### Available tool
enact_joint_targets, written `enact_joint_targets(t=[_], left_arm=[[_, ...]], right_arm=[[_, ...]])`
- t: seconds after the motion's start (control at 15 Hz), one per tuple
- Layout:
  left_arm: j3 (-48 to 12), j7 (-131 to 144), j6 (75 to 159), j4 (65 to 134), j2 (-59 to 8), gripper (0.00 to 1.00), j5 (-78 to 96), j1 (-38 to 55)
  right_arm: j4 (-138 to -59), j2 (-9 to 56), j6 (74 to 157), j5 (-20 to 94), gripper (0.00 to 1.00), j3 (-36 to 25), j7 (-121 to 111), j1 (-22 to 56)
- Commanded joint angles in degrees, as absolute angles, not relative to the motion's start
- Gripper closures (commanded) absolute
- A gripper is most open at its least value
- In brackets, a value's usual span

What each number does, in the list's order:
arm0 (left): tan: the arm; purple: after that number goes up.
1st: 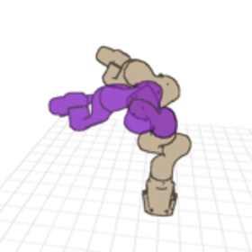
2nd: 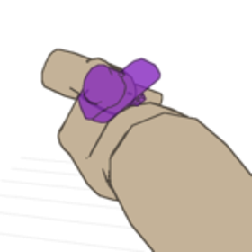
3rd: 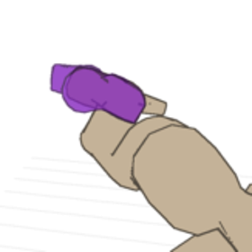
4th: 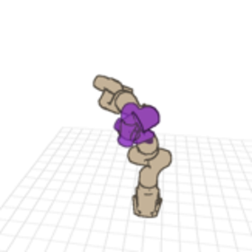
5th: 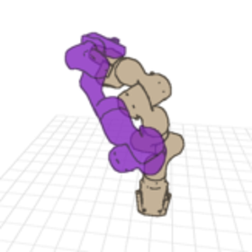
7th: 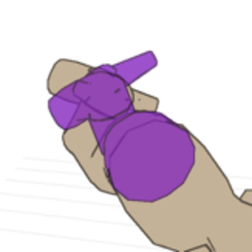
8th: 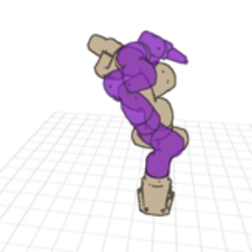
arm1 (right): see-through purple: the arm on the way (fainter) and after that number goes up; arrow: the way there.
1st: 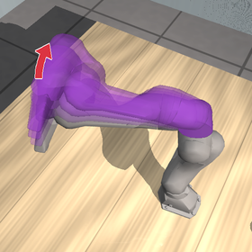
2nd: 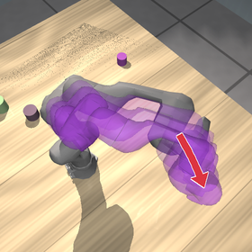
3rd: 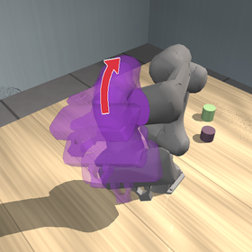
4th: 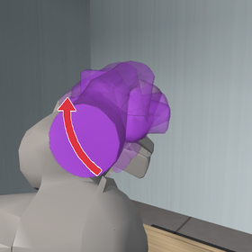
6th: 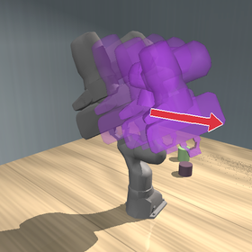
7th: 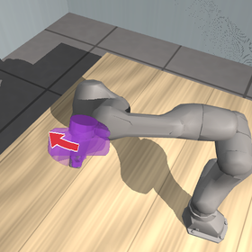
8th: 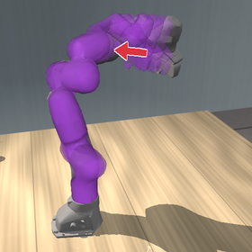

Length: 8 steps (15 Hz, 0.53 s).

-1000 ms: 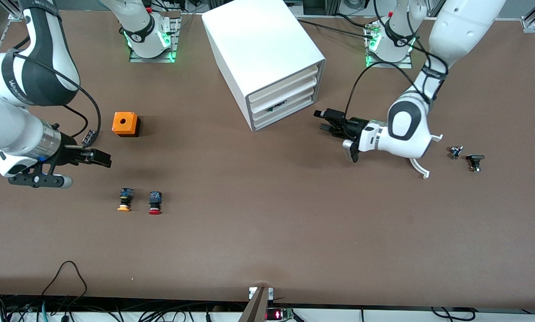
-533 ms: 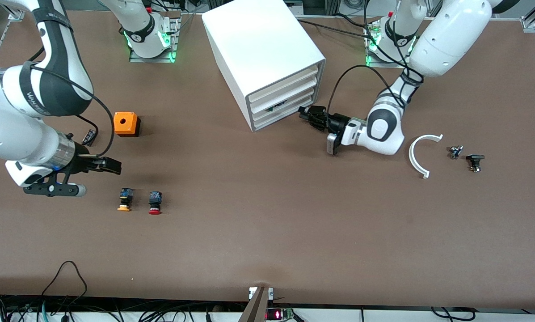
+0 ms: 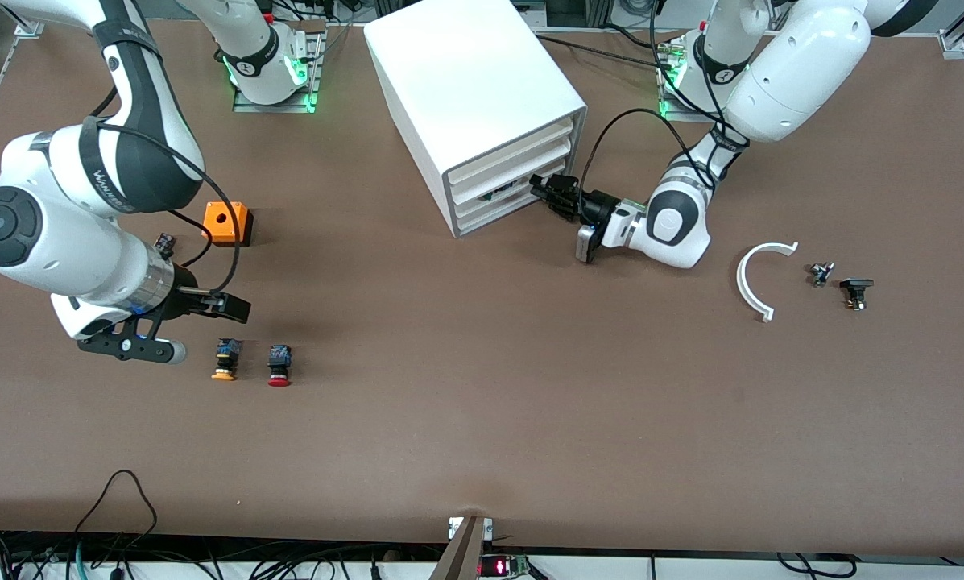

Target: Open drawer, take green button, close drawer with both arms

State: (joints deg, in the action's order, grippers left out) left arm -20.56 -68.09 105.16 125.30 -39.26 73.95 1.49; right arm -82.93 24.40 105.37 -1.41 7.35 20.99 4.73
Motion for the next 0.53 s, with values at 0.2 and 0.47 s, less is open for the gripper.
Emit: enact_joint_targets(t=[0.2,0.47], left_arm=[[-22.0,-72.2,104.9,127.5,-39.6,1.0,75.9,0.4],[-22.0,-71.8,104.9,126.9,-39.6,1.0,76.1,-0.5]], right_arm=[[-74.6,28.0,101.5,-2.0,0.0,7.5,30.0,8.1],[-71.3,29.7,100.9,-2.0,0.0,7.6,33.4,9.7]])
